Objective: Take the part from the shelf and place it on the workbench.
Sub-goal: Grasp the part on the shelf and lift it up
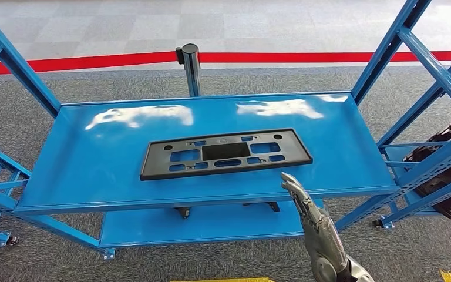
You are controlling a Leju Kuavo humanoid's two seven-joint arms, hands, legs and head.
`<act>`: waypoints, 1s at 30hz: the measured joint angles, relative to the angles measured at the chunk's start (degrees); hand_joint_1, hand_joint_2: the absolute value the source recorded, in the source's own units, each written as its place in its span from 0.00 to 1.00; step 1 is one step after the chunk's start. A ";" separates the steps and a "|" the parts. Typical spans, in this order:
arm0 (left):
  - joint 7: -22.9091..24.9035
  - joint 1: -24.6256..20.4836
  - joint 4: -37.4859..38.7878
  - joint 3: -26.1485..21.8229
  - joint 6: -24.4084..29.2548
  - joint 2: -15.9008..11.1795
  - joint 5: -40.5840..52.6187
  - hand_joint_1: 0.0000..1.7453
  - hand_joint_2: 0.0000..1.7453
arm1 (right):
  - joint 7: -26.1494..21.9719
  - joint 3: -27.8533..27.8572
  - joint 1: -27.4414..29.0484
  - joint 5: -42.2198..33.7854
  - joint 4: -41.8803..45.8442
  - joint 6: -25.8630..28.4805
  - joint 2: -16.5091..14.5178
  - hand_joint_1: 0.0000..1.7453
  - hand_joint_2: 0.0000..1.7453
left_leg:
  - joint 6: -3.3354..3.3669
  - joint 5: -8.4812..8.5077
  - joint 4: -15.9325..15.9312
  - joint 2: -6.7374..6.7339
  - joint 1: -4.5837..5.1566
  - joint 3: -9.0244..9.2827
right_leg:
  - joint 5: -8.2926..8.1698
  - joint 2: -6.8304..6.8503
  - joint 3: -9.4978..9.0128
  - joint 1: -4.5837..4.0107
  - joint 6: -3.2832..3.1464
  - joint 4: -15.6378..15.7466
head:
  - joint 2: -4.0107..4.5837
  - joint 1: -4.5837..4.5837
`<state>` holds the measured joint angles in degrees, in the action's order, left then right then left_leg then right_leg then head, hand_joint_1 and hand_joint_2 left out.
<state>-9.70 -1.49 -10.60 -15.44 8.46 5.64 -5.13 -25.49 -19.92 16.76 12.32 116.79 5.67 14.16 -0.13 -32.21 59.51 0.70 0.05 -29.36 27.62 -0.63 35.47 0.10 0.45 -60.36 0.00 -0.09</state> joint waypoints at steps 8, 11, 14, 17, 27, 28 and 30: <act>2.49 0.00 0.04 1.27 0.17 0.02 1.51 0.00 0.00 | 7.58 -0.47 -1.79 8.66 -1.78 1.18 2.22 0.00 0.00 | -0.42 -0.01 -1.21 -0.01 0.03 0.95 | 0.53 -0.01 -0.43 0.00 -0.56 0.00 | 0.00 -0.01; 3.41 0.01 0.05 1.59 0.13 0.15 1.87 0.00 0.00 | 10.21 -1.55 -3.75 13.89 -3.22 1.80 2.59 0.00 0.00 | -0.54 0.03 -1.30 -0.02 0.01 1.10 | 0.53 -0.01 -0.58 0.03 -0.58 0.00 | 0.01 -0.02; 3.95 0.00 0.06 1.94 -0.07 0.43 2.48 0.00 0.00 | 12.81 -3.23 -6.45 21.15 -4.98 2.97 2.62 0.00 0.00 | -0.59 0.07 -1.31 -0.02 -0.01 1.19 | 0.53 -0.01 -0.71 0.07 -0.58 0.01 | 0.01 -0.02; 4.59 -0.01 0.06 2.34 -0.44 0.66 3.18 0.00 0.00 | 15.61 -5.13 -9.39 30.75 -6.88 5.35 2.62 0.00 0.00 | -0.60 0.07 -1.31 -0.01 0.01 1.31 | 0.52 0.00 -0.90 0.09 -0.57 0.07 | 0.00 -0.02; 5.71 -0.17 0.08 3.38 -1.38 1.14 4.99 0.00 0.00 | 19.93 -12.53 -18.93 47.85 -14.21 8.82 2.17 0.00 0.00 | -0.61 0.07 -1.31 0.06 0.01 1.49 | 0.49 0.07 -1.25 0.10 -0.53 0.29 | 0.00 -0.02; 5.83 -0.18 0.08 3.51 -1.46 1.19 5.17 0.00 0.00 | 20.25 -13.44 -20.00 49.28 -15.21 9.10 1.95 0.00 0.00 | -0.61 0.07 -1.31 0.06 0.01 1.49 | 0.49 0.08 -1.25 0.10 -0.53 0.30 | 0.00 -0.02; 6.06 -0.18 0.08 3.79 -1.65 1.28 5.54 0.00 0.00 | 20.91 -15.25 -22.17 51.95 -17.32 9.63 1.39 0.00 0.00 | -0.61 0.07 -1.31 0.06 0.01 1.50 | 0.48 0.08 -1.26 0.10 -0.52 0.30 | 0.01 -0.02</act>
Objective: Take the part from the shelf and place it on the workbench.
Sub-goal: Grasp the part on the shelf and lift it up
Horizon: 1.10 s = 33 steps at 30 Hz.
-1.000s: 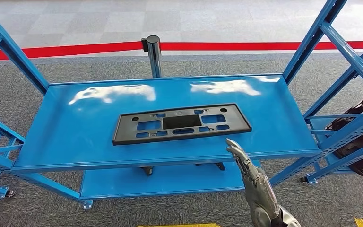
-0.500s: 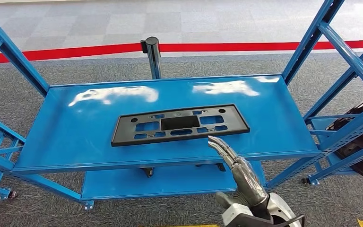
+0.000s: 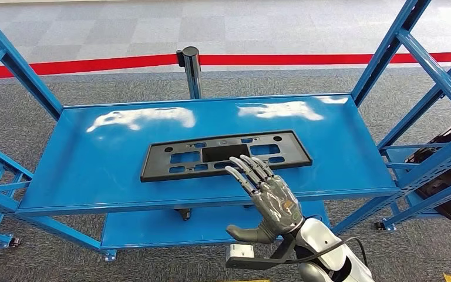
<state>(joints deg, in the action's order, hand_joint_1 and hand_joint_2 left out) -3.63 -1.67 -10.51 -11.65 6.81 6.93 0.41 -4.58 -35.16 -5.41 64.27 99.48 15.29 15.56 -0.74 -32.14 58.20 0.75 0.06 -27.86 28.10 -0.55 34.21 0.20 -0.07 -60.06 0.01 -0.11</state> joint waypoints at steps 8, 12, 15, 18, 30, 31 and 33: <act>0.55 -0.04 0.02 0.74 -0.21 0.07 1.03 0.00 0.00 | 2.80 -6.31 -7.45 5.96 -7.86 0.27 -2.58 0.00 0.00 | 0.00 0.00 0.00 0.01 0.00 0.03 | 0.00 0.00 -0.01 0.00 0.00 0.00 | 0.00 0.00; 0.61 -0.06 0.02 0.87 -0.21 0.07 1.55 0.00 0.00 | 4.49 -8.45 -10.35 8.15 -11.44 0.26 -4.03 0.00 0.00 | 0.00 0.00 0.00 0.00 0.00 0.03 | 0.00 0.00 -0.01 0.00 0.00 0.00 | -0.01 0.00; 0.62 -0.07 0.02 0.92 -0.21 0.07 2.03 0.00 0.00 | 5.94 -9.67 -12.24 9.88 -14.11 0.12 -5.18 0.00 0.00 | 0.00 0.00 0.00 0.00 0.00 0.03 | 0.00 0.00 -0.02 0.00 0.00 0.00 | -0.01 0.00; 0.62 -0.08 0.02 0.99 -0.16 0.07 2.47 0.00 0.00 | 7.29 -10.52 -14.13 11.42 -17.02 0.02 -6.27 0.00 0.00 | 0.00 0.00 0.00 0.01 0.00 0.03 | -0.01 0.00 -0.02 0.00 0.00 0.00 | -0.01 0.00; 0.55 -0.09 0.02 1.90 0.10 0.07 4.34 0.00 0.00 | 10.89 -10.44 -18.99 15.15 -27.75 0.30 -8.41 0.00 1.00 | -0.01 0.00 0.01 0.01 0.01 0.03 | -0.01 0.00 -0.02 0.00 0.00 0.00 | 0.00 0.00; 0.55 -0.10 0.02 1.93 0.11 0.07 4.50 0.00 0.00 | 11.04 -10.20 -19.42 15.22 -28.73 0.28 -8.55 0.00 1.00 | -0.01 0.01 0.01 0.01 0.01 0.04 | -0.01 0.00 -0.02 0.00 0.00 0.01 | 0.00 0.00; 0.54 -0.09 0.02 2.00 0.11 0.07 4.77 0.00 0.00 | 11.12 -9.56 -20.19 15.25 -30.72 0.30 -8.76 0.00 1.00 | -0.01 0.01 0.01 0.01 0.02 0.04 | -0.01 0.00 -0.02 0.00 0.00 0.01 | -0.01 0.00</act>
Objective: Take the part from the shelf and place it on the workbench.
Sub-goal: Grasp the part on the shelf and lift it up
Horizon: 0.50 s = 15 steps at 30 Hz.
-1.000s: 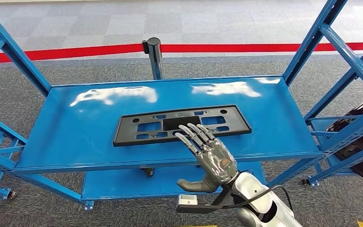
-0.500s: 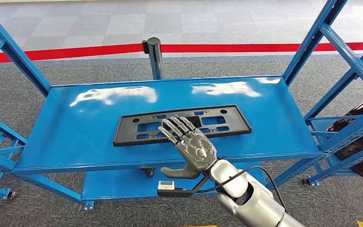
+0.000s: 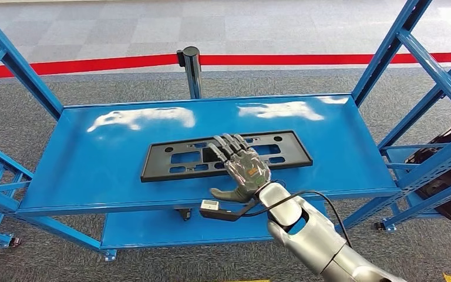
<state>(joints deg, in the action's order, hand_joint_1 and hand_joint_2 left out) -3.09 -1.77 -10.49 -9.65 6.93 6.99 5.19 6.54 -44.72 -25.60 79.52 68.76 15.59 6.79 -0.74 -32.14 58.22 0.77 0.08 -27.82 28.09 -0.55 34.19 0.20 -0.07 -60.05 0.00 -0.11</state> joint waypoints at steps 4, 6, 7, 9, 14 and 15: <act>-0.08 -0.01 0.00 0.21 0.00 -0.03 0.46 0.00 0.00 | -0.08 1.89 -1.02 -0.67 -3.81 0.07 -0.17 0.00 1.00 | 0.00 0.00 0.00 0.00 0.00 0.00 | 0.00 0.00 0.00 0.00 0.00 0.00 | 0.01 0.00; -0.12 -0.01 0.00 0.27 0.00 -0.04 0.66 0.00 0.00 | -0.20 3.00 -1.32 -0.81 -5.50 0.30 -0.20 0.00 1.00 | 0.00 0.00 0.01 0.00 0.00 0.00 | 0.00 0.00 0.00 0.00 0.00 0.00 | 0.01 0.00; -0.14 -0.01 0.00 0.27 0.00 -0.06 0.73 0.00 0.00 | -0.23 3.50 -1.40 -0.68 -6.21 0.50 -0.20 0.00 1.00 | 0.00 0.00 0.01 0.00 0.00 0.01 | 0.00 0.00 0.00 0.00 0.00 0.00 | 0.00 0.00; -0.22 -0.01 0.00 0.27 0.00 -0.09 0.92 0.00 0.00 | -0.19 4.35 -1.46 -0.18 -7.47 0.99 -0.19 0.00 1.00 | 0.00 0.00 0.01 0.00 0.00 0.01 | 0.00 0.00 0.01 0.00 0.00 0.00 | 0.00 0.00; -0.39 -0.01 0.00 0.27 0.00 -0.11 1.27 0.00 0.00 | 0.09 6.10 -1.48 1.27 -10.28 1.86 -0.19 0.00 1.00 | 0.00 0.00 0.01 0.00 0.00 0.00 | 0.00 0.00 0.01 0.00 0.00 0.01 | 0.00 0.00; -0.42 -0.01 0.00 0.27 0.00 -0.11 1.35 0.00 0.00 | 0.11 6.38 -1.48 1.44 -10.76 2.01 -0.19 0.00 1.00 | 0.00 0.00 0.01 -0.01 0.00 0.00 | 0.00 0.00 0.01 0.00 0.00 0.01 | 0.00 0.00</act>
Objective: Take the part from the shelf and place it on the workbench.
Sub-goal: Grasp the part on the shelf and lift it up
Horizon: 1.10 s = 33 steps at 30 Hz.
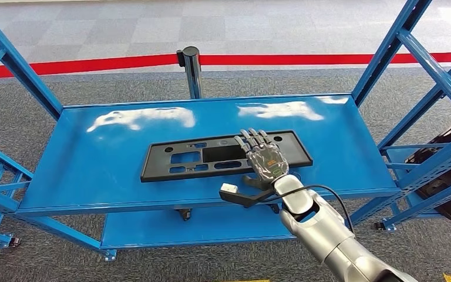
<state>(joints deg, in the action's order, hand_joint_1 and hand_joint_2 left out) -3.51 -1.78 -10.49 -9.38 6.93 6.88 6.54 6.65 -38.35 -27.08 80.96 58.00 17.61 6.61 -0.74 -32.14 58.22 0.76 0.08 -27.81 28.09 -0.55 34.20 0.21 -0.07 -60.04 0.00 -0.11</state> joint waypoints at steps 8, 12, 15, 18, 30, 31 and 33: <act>-0.44 -0.01 0.00 0.02 0.00 -0.05 0.32 0.00 0.00 | -0.19 1.25 -0.51 0.47 -2.34 1.05 -0.01 0.46 1.00 | 0.00 0.00 0.00 0.00 0.00 0.02 | 0.00 0.00 -0.01 0.00 0.00 0.00 | 0.00 0.00; -0.79 -0.02 0.00 0.02 0.00 -0.10 0.39 0.00 0.00 | -1.16 1.57 -0.64 0.79 -3.19 0.92 -0.07 1.00 1.00 | 0.00 0.00 0.00 0.00 0.00 0.02 | 0.00 0.00 -0.02 0.00 0.00 0.00 | 0.00 0.00; -1.03 -0.05 0.00 0.02 0.00 -0.10 0.38 0.00 0.00 | -1.71 1.54 -0.60 0.88 -3.52 0.45 -0.17 1.00 1.00 | 0.00 0.00 0.00 0.00 0.00 0.02 | 0.00 0.00 -0.02 0.00 0.00 0.00 | 0.00 0.00; -1.36 -0.06 0.00 0.02 0.02 -0.12 0.34 0.00 0.00 | -2.14 1.54 -0.59 0.76 -3.62 0.36 -0.20 1.00 1.00 | 0.00 0.00 0.00 0.00 0.00 0.02 | 0.00 0.00 -0.01 0.00 0.00 0.00 | 0.00 0.00; -2.02 -0.07 0.00 0.00 0.26 -0.13 0.37 0.00 0.00 | -3.17 1.69 -0.05 -0.02 -3.12 0.91 -0.02 1.00 1.00 | 0.00 0.00 0.01 0.00 0.02 0.04 | 0.00 0.00 -0.02 0.00 0.00 0.01 | 0.01 0.00; -2.06 -0.07 0.00 0.00 0.26 -0.13 0.40 0.00 0.00 | -3.20 1.74 0.28 -0.12 -2.72 1.21 0.06 1.00 1.00 | 0.00 0.00 0.01 0.00 0.02 0.04 | 0.00 0.00 -0.02 0.00 0.00 0.01 | 0.01 0.00; -2.18 -0.06 0.00 0.00 0.26 -0.13 0.44 0.00 0.00 | -3.17 1.93 1.11 -0.36 -1.66 1.79 0.29 1.00 1.00 | 0.00 0.00 0.01 0.00 0.02 0.03 | 0.00 0.00 -0.01 0.00 0.00 0.01 | 0.01 0.00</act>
<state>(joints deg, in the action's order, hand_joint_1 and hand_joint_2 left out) -5.69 -1.84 -10.49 -9.38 7.19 6.75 6.98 3.48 -36.41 -25.97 80.60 56.34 19.39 6.90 -0.74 -32.14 58.23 0.76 0.10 -27.78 28.09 -0.55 34.19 0.21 -0.07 -60.04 0.01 -0.11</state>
